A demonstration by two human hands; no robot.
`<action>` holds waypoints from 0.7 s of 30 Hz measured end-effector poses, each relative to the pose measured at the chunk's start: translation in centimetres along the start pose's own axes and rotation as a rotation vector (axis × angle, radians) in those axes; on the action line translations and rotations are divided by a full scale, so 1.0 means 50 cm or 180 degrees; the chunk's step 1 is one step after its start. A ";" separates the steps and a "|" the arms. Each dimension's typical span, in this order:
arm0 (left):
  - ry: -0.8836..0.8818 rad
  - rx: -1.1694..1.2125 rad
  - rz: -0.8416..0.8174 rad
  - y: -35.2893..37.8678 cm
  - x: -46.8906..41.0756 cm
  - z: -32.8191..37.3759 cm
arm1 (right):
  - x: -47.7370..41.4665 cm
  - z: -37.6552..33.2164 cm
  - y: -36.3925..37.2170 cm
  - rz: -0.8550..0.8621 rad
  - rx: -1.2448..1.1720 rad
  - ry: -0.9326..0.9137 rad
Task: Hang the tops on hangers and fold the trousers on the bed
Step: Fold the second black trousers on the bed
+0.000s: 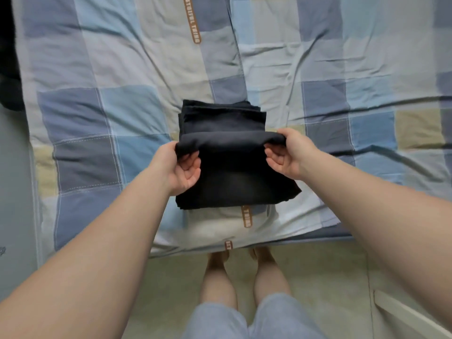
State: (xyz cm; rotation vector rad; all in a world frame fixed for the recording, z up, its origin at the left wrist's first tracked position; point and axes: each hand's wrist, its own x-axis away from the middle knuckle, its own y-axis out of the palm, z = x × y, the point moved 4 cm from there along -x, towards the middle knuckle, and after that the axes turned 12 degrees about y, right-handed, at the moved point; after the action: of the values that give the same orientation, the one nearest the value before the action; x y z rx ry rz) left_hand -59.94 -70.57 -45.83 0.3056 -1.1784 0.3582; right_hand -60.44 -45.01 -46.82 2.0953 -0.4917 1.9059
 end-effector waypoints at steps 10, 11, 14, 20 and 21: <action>0.2182 -0.1748 0.0084 0.104 -0.204 0.033 | -0.204 -0.085 0.084 0.0414 0.0765 -0.1457; 0.2726 -0.2839 0.0091 0.103 -0.222 0.013 | -0.228 -0.073 0.085 0.0497 0.1301 -0.1698; 0.3585 -0.5162 -0.0058 0.092 -0.271 -0.060 | -0.295 -0.015 0.084 0.0910 0.3436 -0.2164; 0.4048 -0.5404 0.0360 0.074 -0.377 -0.114 | -0.390 0.030 0.093 0.1507 0.4144 -0.2966; 0.4133 -0.5367 0.0402 0.073 -0.387 -0.119 | -0.400 0.031 0.094 0.1545 0.4107 -0.3039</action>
State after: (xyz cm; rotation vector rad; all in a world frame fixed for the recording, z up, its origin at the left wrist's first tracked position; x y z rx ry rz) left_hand -63.04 -67.00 -65.86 -1.3133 0.0863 -0.3947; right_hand -62.60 -48.50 -67.02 4.0617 0.2574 1.3140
